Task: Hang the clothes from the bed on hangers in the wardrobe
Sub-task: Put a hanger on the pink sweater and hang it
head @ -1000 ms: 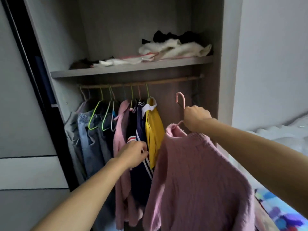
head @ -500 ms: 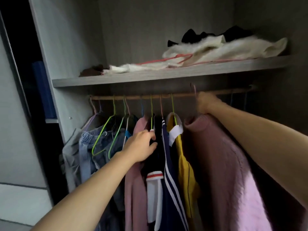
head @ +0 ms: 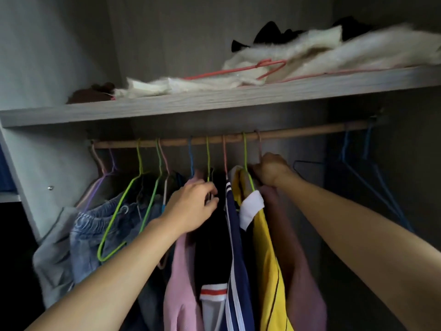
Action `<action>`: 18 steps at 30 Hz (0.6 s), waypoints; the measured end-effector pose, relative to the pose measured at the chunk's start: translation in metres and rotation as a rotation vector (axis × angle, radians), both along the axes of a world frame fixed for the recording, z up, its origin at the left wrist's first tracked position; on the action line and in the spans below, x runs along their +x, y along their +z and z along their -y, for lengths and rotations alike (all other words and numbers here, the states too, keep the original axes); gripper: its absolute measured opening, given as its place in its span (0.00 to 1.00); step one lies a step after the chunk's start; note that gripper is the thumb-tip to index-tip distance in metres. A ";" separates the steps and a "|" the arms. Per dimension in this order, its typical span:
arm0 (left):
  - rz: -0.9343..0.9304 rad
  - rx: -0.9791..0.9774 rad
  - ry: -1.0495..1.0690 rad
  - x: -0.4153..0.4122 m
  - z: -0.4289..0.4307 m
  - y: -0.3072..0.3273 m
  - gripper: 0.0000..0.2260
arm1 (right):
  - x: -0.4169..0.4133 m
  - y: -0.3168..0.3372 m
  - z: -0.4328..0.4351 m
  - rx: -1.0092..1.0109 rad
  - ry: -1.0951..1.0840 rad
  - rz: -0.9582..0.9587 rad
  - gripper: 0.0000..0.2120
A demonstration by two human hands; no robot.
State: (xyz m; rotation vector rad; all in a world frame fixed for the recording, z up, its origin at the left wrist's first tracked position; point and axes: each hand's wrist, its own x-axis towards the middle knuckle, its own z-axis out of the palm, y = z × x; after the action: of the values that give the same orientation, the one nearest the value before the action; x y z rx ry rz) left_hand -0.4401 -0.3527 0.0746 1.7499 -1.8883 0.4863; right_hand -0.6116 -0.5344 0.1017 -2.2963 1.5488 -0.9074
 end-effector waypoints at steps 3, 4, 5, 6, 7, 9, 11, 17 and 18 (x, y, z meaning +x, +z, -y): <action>0.013 -0.060 -0.121 -0.006 0.018 0.014 0.08 | -0.019 -0.001 -0.007 -0.084 -0.007 0.036 0.22; 0.011 -0.087 -0.168 -0.012 0.025 0.019 0.08 | -0.032 0.000 -0.013 -0.166 -0.058 0.048 0.21; 0.002 -0.116 -0.213 -0.019 0.032 0.023 0.07 | -0.046 0.002 -0.019 -0.268 -0.127 0.063 0.18; -0.005 -0.139 -0.254 -0.029 0.039 0.026 0.08 | -0.061 0.004 -0.025 -0.363 -0.215 0.071 0.16; 0.000 -0.160 -0.295 -0.040 0.046 0.028 0.11 | -0.077 0.006 -0.031 -0.438 -0.301 0.073 0.13; 0.057 -0.161 -0.388 -0.063 0.056 0.027 0.17 | -0.108 0.005 -0.036 -0.506 -0.419 0.064 0.10; 0.166 -0.087 -0.454 -0.087 0.063 0.019 0.18 | -0.134 -0.002 -0.037 -0.408 -0.500 -0.004 0.12; 0.420 0.179 -0.424 -0.110 0.074 -0.002 0.16 | -0.157 -0.029 -0.031 -0.102 -0.618 -0.151 0.15; 0.413 0.172 -0.424 -0.108 0.075 -0.002 0.16 | -0.155 -0.025 -0.031 -0.101 -0.618 -0.114 0.13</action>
State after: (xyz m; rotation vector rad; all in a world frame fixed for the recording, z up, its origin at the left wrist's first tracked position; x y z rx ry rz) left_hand -0.5481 -0.4273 0.0725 1.3549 -2.5787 0.5634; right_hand -0.7668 -0.5032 0.0762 -1.9740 2.3774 -1.0107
